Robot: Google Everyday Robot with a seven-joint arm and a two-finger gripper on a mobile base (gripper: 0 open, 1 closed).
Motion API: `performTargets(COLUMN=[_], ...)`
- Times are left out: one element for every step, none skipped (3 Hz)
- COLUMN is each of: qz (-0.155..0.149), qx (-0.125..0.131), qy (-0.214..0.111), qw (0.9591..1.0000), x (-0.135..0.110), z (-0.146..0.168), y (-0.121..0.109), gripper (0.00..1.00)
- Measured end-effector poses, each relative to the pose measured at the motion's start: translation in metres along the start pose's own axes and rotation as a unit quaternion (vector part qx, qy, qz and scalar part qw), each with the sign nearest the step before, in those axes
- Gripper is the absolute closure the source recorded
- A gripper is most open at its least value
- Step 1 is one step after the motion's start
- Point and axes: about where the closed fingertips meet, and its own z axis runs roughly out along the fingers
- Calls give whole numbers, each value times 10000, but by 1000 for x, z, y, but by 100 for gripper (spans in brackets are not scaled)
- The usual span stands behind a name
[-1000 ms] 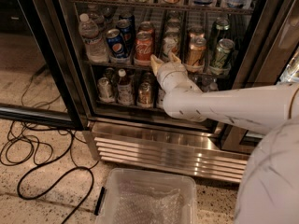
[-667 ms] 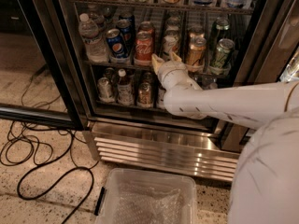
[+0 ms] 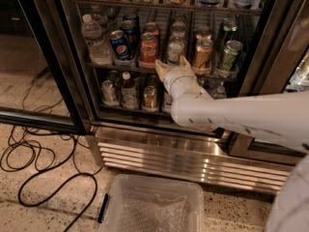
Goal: Pick 7up can from middle shelf of fridge
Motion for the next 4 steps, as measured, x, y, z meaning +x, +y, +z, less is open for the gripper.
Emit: performTargets(qz=[63, 138, 161, 145], qx=[82, 164, 215, 240], qy=[9, 55, 113, 104], qw=[9999, 9998, 9996, 9996], x=[-6, -6, -1, 2], z=[-29, -49, -57, -48], y=[3, 5, 7, 8], gripper=[35, 36, 36, 26])
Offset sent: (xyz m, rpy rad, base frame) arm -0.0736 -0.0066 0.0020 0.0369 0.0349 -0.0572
